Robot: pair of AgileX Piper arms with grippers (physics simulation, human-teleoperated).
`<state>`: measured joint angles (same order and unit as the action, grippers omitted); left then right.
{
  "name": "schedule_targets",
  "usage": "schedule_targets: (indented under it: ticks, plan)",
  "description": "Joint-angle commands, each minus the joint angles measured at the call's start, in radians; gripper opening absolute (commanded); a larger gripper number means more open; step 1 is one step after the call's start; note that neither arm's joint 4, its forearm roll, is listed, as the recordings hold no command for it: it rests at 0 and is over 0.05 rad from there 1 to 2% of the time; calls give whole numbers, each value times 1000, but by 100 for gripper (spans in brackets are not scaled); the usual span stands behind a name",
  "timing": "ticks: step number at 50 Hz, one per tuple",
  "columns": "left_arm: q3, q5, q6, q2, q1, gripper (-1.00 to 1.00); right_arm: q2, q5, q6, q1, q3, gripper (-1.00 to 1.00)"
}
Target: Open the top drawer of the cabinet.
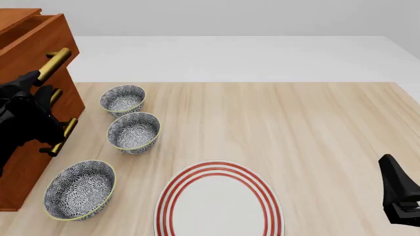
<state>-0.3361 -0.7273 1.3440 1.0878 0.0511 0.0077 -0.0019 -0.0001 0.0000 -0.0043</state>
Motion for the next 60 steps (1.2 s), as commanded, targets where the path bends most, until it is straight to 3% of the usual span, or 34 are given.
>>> schedule_targets:
  ticks: [1,50,51,60]
  plan:
    - [-5,28,2,34,-12,-100,0,0,0,0,0,100]
    - [-2,45,5,31,-31,-100,0,0,0,0,0,100]
    - [9,31,19,33,-35,100,0,0,0,0,0,100]
    - [7,98,21,-64,-25,100,0,0,0,0,0,100]
